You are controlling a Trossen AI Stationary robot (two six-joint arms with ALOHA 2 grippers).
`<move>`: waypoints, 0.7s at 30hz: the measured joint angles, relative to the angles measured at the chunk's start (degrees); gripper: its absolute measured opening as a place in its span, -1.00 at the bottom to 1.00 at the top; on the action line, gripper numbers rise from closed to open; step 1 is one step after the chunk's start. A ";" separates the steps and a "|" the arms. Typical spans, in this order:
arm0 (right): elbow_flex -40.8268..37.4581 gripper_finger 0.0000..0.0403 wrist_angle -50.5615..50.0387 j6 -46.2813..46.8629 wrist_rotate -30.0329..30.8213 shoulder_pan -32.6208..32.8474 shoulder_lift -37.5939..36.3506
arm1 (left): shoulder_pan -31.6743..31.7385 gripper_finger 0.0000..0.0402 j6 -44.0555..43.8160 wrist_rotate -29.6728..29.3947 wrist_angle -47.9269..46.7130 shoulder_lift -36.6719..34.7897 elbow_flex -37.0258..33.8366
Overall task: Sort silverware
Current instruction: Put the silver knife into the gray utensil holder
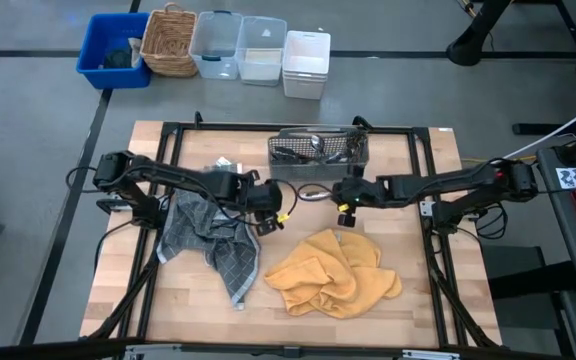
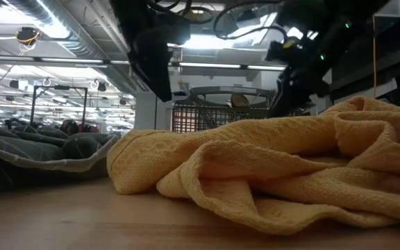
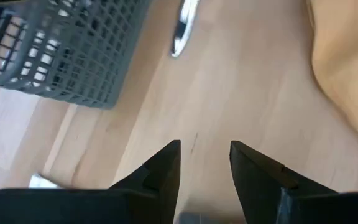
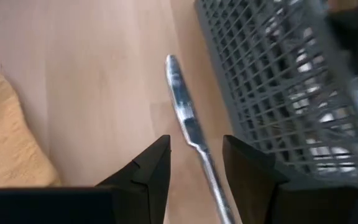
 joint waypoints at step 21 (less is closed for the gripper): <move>-13.33 -0.26 11.99 -0.07 0.94 -5.78 0.00 | -1.67 -0.37 1.62 -0.03 0.84 0.00 0.00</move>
